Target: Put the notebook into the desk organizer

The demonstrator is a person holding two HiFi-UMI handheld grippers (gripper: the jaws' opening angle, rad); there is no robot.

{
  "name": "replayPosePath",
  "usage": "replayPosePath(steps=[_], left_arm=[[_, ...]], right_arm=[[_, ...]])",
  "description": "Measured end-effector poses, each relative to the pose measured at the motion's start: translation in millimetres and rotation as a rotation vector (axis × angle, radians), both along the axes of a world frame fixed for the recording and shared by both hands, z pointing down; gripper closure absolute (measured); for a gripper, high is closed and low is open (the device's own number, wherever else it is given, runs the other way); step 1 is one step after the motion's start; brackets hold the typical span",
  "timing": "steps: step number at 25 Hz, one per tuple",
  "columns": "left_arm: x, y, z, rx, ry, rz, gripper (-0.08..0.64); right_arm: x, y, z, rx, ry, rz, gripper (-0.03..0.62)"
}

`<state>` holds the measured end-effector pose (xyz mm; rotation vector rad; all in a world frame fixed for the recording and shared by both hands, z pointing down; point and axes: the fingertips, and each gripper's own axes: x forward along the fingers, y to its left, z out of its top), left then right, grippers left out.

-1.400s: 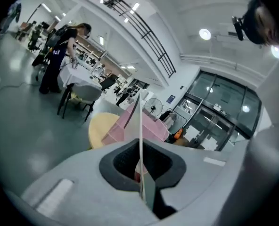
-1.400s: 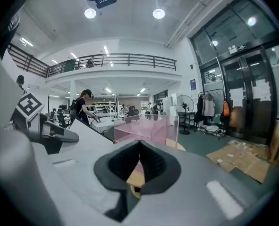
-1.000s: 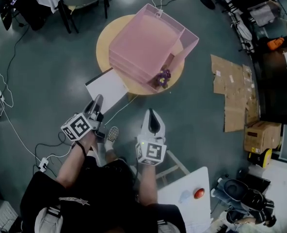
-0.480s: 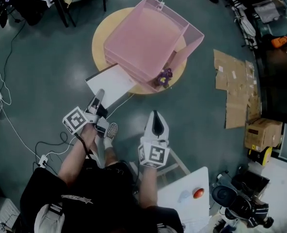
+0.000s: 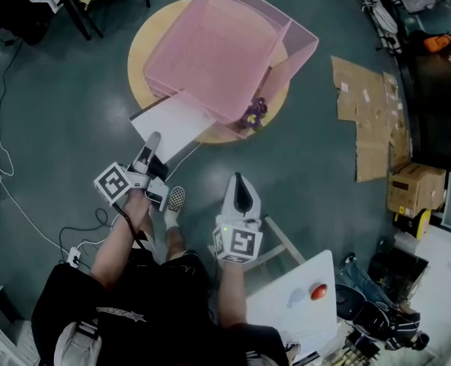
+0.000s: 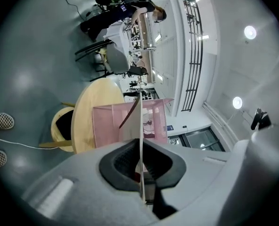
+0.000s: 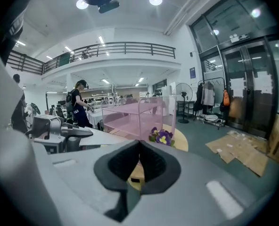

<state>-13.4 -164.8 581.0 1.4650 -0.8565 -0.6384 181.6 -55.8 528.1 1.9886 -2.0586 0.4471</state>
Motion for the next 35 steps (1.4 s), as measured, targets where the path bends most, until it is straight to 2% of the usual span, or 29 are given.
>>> replayPosePath(steps=[5,15,18,21,28,35], left_arm=[[2,-14,10,0.0,0.0,-0.005,0.545],[12,-36,47,-0.076,-0.016,-0.014,0.543],[17,-42,55,-0.088,-0.041,-0.007,0.543],[18,-47,66,-0.104,-0.104,0.013,0.543],[33,-63,73,-0.109,-0.1,0.019,0.542],[43,-72,86,-0.133,-0.163,0.025,0.539]], right_arm=[[-3,-5,12,-0.023,-0.006,0.001,0.586],[-4,-22,30,-0.055,-0.017,0.022,0.587],[-2,-25,35,-0.063,-0.022,0.033,0.586],[1,-30,39,-0.072,-0.027,0.044,0.586],[8,-39,49,-0.091,-0.034,0.061,0.586],[16,-46,57,-0.1,-0.042,0.068,0.586]])
